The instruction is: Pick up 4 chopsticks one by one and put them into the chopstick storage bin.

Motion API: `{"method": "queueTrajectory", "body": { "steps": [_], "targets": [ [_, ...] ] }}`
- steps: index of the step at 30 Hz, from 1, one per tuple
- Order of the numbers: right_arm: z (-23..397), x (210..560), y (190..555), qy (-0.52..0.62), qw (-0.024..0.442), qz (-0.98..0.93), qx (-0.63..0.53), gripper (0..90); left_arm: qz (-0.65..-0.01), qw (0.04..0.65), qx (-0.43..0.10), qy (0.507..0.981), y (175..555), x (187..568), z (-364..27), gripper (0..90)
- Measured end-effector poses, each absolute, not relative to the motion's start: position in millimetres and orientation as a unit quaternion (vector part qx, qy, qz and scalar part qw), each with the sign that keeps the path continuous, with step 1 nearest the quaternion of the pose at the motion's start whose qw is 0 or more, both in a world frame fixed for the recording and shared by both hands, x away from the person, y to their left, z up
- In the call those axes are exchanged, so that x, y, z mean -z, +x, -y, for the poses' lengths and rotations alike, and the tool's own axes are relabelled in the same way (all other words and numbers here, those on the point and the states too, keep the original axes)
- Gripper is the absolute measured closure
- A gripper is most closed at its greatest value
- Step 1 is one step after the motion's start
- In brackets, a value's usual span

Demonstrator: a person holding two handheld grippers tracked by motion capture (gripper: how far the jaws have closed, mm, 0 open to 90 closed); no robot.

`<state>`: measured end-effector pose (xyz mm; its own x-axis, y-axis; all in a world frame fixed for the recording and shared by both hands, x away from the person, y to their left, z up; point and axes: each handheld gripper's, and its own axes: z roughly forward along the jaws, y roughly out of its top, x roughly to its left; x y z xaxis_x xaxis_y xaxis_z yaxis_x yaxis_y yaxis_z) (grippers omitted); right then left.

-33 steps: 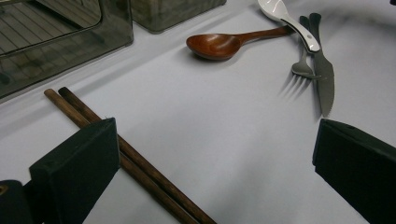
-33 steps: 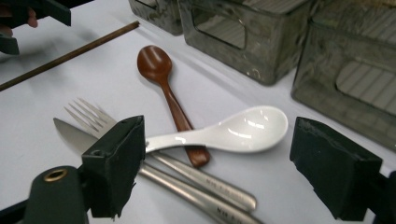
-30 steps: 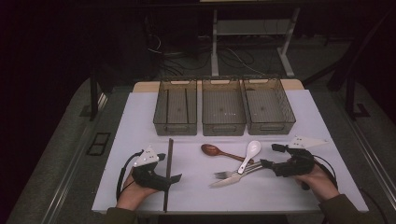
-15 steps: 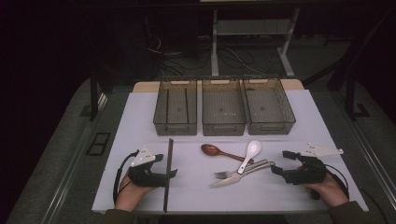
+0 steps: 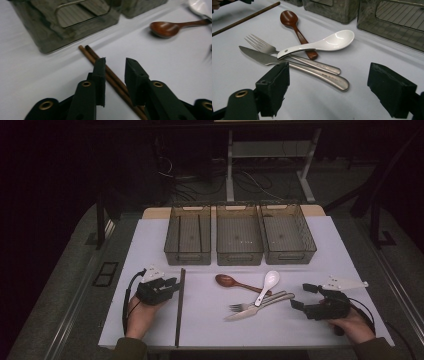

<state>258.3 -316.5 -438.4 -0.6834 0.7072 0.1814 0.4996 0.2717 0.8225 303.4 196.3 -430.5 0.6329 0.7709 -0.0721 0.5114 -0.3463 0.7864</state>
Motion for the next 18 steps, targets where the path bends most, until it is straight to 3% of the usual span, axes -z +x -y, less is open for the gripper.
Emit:
{"method": "queueTrajectory", "body": {
  "steps": [3,18],
  "targets": [
    [316,439,259,0.383,0.111,-0.789,-0.467,17.8,-0.413,0.399,-0.162,0.803,314,433,-196,70.8],
    [315,439,259,0.378,0.115,-0.794,-0.462,17.8,-0.459,0.368,-0.172,0.79,356,438,-179,59.3]
  ]
}}
